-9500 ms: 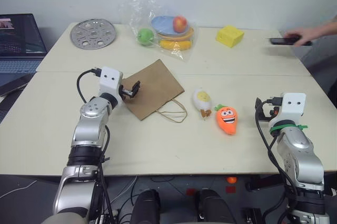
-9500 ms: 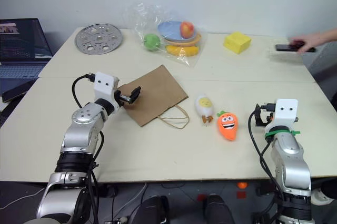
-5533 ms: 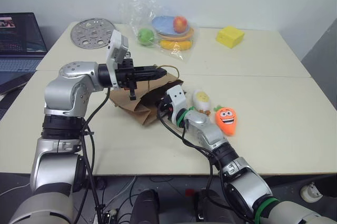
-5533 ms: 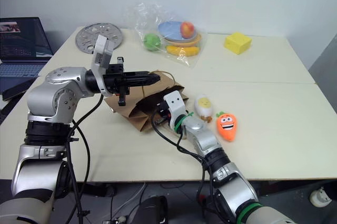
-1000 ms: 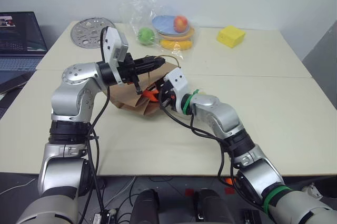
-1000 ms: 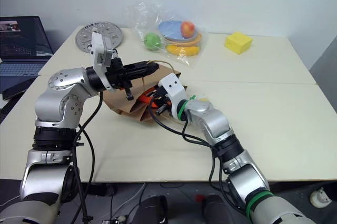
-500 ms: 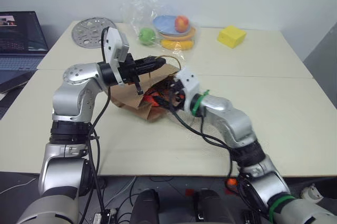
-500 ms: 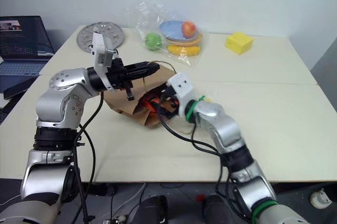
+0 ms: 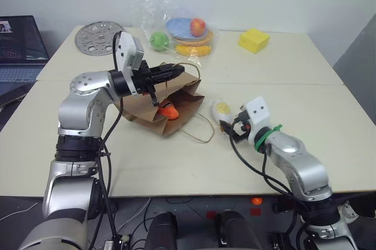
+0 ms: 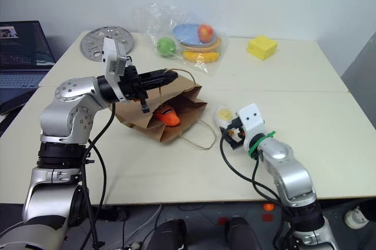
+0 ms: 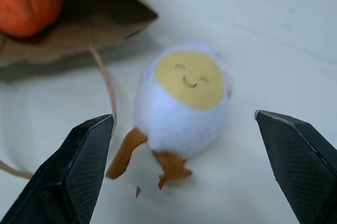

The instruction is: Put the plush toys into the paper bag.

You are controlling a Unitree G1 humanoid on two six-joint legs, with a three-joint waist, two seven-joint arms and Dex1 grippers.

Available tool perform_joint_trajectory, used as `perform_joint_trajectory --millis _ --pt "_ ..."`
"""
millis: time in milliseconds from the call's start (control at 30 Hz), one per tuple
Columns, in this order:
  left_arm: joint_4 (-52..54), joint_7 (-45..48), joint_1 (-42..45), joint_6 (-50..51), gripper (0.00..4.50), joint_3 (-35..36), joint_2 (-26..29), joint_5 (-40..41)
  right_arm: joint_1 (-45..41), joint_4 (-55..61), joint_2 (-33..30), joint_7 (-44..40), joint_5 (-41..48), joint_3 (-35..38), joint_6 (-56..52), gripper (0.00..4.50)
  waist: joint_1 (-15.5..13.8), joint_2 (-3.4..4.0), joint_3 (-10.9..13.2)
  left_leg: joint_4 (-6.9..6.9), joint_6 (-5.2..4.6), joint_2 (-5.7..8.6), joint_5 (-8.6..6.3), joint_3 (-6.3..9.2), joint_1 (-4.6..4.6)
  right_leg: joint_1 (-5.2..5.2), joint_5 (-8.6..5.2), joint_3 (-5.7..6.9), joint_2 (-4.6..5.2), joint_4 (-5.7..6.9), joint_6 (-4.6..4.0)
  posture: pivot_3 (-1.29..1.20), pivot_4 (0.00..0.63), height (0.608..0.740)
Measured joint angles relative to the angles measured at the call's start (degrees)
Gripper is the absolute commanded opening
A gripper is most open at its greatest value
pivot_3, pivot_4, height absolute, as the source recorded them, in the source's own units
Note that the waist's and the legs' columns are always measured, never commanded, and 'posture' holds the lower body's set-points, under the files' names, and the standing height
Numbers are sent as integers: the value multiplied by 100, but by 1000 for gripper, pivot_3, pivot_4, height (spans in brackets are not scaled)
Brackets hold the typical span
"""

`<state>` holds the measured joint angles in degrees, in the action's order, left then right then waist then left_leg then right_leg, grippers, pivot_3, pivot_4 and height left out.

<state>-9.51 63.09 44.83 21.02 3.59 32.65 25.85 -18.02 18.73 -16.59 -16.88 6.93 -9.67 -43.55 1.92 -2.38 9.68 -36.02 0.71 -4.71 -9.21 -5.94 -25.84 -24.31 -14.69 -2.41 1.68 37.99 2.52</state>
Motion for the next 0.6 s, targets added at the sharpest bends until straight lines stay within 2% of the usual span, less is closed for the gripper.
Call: perform_joint_trajectory --millis 133,233,600 --pt "-4 2 1 0 0 -1 0 -9 -52 -424 375 94 27 68 179 4475 -8 0 0 0 0 3 0 -1 -3 1 4 -2 0 -4 8 0 150 740" --pt "-4 2 2 0 0 -6 0 -18 -187 -700 507 108 71 175 292 3877 -9 0 0 0 0 3 0 0 -3 2 5 -1 0 -3 9 0 150 740" --pt "24 -15 0 13 0 -6 27 -18 -121 -868 246 -63 60 181 648 49 -13 0 0 1 0 3 0 4 -3 3 4 1 0 -3 9 0 150 740"
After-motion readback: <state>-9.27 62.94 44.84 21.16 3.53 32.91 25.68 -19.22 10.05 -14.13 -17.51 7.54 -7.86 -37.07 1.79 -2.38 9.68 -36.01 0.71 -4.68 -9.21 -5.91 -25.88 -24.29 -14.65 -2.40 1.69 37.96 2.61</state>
